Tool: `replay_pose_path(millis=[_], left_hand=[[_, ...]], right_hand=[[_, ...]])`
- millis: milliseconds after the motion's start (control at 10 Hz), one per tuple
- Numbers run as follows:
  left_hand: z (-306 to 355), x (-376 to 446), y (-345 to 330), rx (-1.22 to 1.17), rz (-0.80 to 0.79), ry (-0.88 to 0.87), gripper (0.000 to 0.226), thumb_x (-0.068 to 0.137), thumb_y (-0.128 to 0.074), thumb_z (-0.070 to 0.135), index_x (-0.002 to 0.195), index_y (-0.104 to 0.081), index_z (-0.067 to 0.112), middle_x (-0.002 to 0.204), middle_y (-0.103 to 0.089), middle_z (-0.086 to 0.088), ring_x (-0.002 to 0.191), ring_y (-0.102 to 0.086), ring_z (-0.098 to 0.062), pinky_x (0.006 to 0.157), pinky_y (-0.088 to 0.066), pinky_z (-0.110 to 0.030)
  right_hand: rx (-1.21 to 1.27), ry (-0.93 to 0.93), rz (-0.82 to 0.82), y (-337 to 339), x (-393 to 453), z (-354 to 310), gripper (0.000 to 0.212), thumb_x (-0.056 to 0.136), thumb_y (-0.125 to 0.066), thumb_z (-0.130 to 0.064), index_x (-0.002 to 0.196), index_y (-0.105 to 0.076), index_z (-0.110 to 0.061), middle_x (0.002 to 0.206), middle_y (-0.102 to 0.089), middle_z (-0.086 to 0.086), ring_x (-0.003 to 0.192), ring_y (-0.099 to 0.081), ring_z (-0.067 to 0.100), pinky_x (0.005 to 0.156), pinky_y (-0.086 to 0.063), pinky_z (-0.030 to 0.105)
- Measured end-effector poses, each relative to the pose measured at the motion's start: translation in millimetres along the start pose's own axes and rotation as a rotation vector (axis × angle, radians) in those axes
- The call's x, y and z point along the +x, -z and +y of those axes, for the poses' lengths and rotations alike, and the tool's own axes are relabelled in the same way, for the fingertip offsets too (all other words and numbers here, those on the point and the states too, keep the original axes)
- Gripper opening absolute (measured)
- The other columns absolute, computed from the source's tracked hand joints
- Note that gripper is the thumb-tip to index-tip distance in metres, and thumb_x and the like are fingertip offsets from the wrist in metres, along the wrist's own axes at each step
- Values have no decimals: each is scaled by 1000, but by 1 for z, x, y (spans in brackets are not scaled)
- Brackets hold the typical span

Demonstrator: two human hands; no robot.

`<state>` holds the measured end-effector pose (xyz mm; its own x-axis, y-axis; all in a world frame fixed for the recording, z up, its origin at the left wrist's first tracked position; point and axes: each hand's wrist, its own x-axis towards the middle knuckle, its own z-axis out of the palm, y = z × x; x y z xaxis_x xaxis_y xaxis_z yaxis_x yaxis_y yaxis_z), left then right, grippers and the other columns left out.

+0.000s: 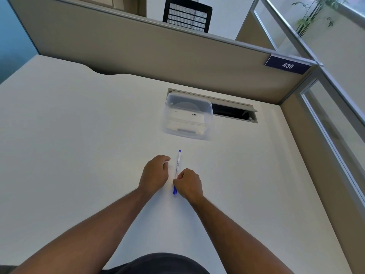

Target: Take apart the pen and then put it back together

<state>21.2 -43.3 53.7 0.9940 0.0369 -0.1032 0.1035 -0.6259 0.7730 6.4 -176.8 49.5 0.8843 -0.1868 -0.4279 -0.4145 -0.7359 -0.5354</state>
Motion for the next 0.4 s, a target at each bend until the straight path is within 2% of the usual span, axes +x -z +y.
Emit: replay_pose_path(millis=[100,200,300,400], left_hand=[[-17,-3,-3,208,-38,-118,41,102,-46,14,142,-54,8,159,-43,-7,147,-38,-22,120,-28,-34],[-32,-3,-8,430,-45,-204,51,103,-46,20,151,-39,5,166,-25,-14,155,-19,-28,123,-20,-46],[-44,-6,-12,555,-132,-193,59,105,-35,31,158,-21,8,170,-9,-13,158,-6,-28,124,-14,-50],[-54,-10,-13,615,-105,-220,65,102,-18,42,157,-25,8,168,-18,-14,156,-17,-29,122,-21,-49]], right_hand=[[-78,25,7,-1,0,-1,15,81,-64,-18,92,-64,-8,74,-60,-2,72,-62,17,68,-52,30],[-121,55,10,-2,-1,-1,15,82,-61,-20,91,-63,-9,78,-65,1,77,-65,21,73,-56,35],[-140,70,-1,-3,-1,1,21,86,-63,-30,92,-61,-10,84,-67,3,80,-66,22,74,-57,36],[-150,84,64,3,-3,5,29,92,-61,-40,94,-59,-11,91,-67,4,85,-65,24,75,-54,36]])
